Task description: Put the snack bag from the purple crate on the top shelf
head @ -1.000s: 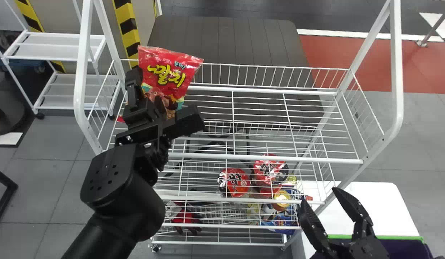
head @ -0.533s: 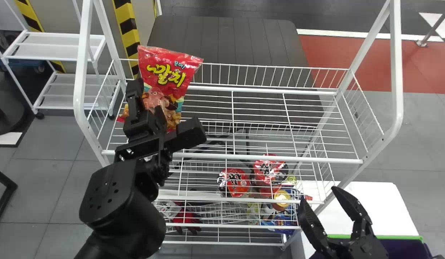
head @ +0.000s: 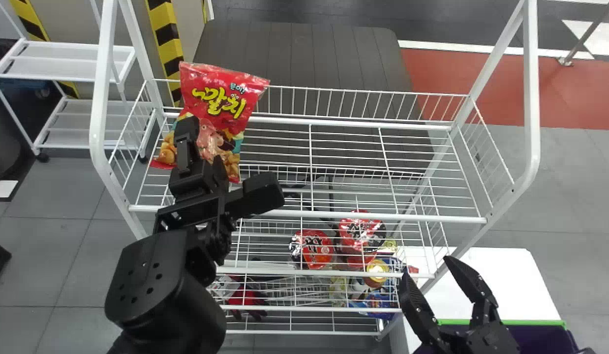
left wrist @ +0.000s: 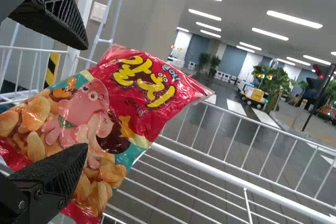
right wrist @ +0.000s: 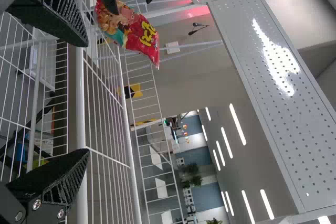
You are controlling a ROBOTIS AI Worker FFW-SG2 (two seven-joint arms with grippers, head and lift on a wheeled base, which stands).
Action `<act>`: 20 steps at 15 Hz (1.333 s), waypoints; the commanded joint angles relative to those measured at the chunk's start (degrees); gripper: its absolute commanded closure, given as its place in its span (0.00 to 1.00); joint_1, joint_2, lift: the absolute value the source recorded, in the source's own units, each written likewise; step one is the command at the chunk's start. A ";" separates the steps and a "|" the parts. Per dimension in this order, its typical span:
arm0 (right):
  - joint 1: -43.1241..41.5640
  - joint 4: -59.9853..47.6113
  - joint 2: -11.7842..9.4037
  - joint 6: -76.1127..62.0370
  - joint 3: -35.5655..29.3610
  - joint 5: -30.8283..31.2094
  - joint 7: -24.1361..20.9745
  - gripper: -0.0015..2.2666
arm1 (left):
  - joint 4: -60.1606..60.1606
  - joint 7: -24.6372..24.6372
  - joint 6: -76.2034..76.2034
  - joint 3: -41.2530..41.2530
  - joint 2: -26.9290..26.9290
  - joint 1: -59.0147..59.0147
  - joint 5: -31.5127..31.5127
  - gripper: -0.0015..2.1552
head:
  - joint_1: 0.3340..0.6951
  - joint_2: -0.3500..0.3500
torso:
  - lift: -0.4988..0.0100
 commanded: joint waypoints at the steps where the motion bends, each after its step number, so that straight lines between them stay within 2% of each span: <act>1: 0.00 0.00 0.00 0.00 -0.07 0.00 0.00 0.04 | 0.55 -0.13 0.04 -0.53 -0.24 -0.87 -0.25 0.08 | 1.00 0.36 | 0.98; 5: 0.09 0.00 0.00 0.00 -0.15 -0.08 0.00 0.04 | 2.75 -0.93 0.04 -1.15 -0.50 -3.86 0.10 0.08 | 1.00 0.35 | 0.98; 12: 0.00 0.00 0.09 0.00 -0.33 -0.17 0.00 0.04 | 1.08 -3.04 1.98 -0.89 0.29 -0.69 -1.13 0.08 | 1.00 0.36 | 0.98; 20: 0.62 -0.79 0.00 -0.35 -0.68 -0.26 0.09 0.04 | 4.68 -6.99 1.80 -2.12 -0.77 -5.35 -1.04 0.08 | 1.00 0.34 | 0.98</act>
